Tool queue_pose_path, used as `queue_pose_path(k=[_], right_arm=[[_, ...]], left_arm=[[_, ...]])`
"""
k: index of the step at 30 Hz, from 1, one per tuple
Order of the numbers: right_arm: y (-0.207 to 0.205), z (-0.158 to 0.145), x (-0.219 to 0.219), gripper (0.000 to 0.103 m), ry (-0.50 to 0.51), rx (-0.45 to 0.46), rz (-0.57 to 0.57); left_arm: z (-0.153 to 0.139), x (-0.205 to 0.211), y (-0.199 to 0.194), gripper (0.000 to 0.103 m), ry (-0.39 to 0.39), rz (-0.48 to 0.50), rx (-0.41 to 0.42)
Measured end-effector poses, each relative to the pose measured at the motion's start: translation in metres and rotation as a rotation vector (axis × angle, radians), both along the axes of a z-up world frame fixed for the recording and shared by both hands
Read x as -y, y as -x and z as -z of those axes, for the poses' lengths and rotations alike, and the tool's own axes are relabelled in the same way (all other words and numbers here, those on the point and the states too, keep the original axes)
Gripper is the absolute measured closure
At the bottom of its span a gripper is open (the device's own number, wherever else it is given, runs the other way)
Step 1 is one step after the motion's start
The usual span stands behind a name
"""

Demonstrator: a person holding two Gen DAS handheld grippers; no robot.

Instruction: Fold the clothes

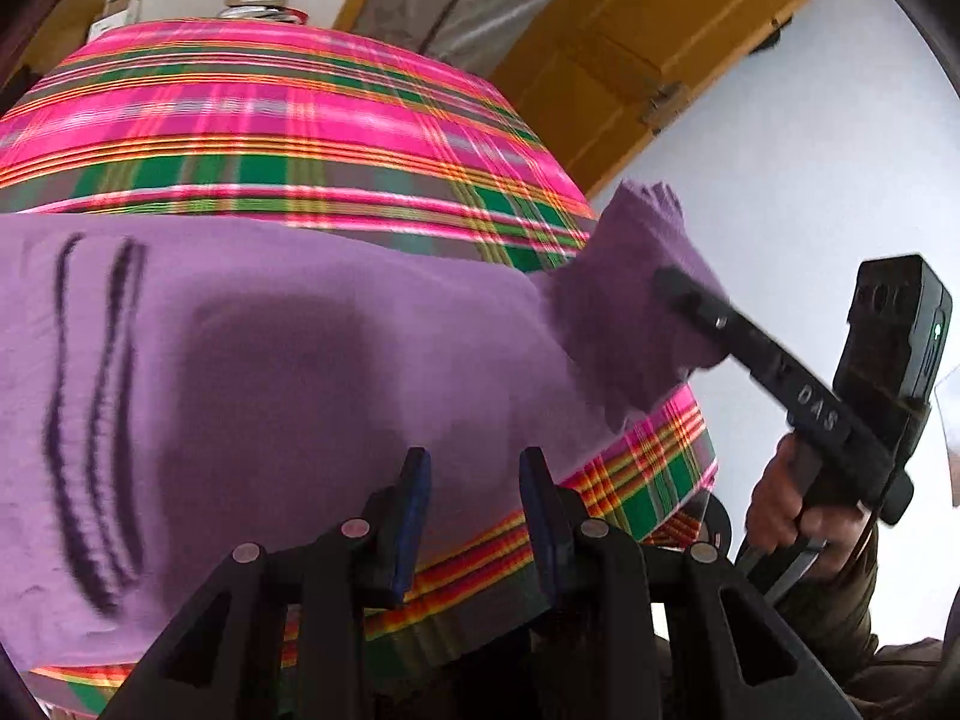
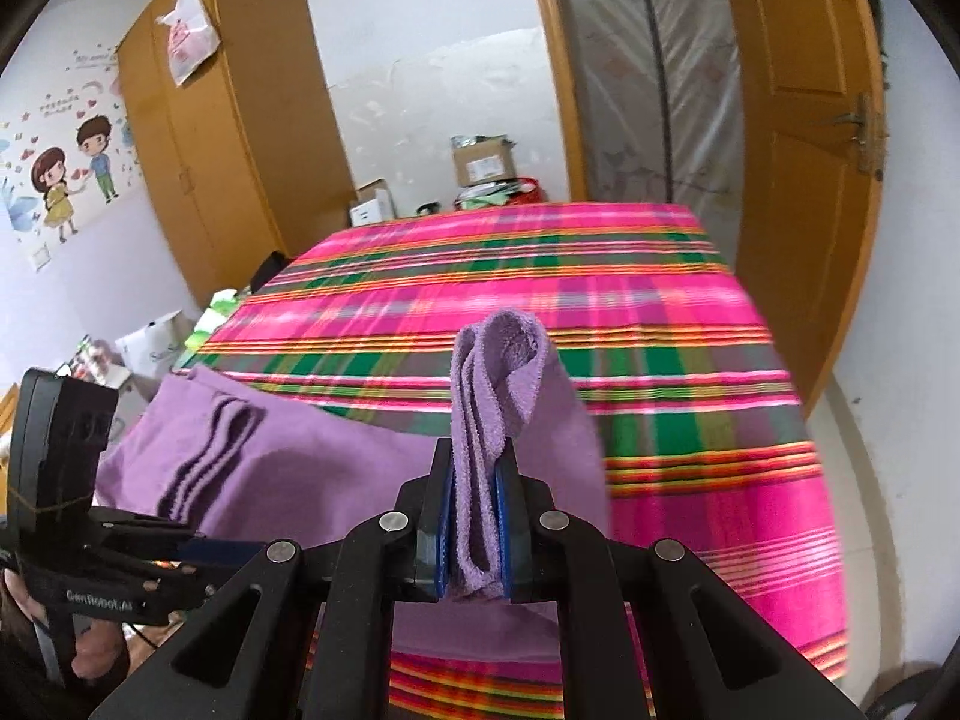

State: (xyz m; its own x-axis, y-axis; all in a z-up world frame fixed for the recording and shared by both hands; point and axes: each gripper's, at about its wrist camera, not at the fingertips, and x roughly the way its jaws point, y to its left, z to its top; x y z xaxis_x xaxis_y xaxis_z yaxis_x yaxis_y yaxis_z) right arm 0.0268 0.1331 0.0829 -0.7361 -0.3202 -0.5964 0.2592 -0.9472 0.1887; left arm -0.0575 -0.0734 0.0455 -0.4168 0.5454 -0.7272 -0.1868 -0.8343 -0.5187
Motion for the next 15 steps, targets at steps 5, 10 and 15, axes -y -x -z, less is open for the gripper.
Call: queue_pose_path(k=[5, 10, 15], right_arm=[[0.008, 0.006, 0.029, 0.091, 0.022, 0.02, -0.041], [0.013, 0.015, 0.052, 0.091, 0.055, 0.047, -0.077], [0.02, 0.025, 0.078, 0.091, 0.072, 0.083, -0.114]], left_arm=[[-0.002, 0.016, -0.002, 0.072, -0.019, -0.027, -0.006], [-0.01, 0.029, -0.009, 0.072, -0.018, -0.043, -0.027], [-0.018, 0.042, -0.016, 0.072, -0.028, -0.059, -0.046]])
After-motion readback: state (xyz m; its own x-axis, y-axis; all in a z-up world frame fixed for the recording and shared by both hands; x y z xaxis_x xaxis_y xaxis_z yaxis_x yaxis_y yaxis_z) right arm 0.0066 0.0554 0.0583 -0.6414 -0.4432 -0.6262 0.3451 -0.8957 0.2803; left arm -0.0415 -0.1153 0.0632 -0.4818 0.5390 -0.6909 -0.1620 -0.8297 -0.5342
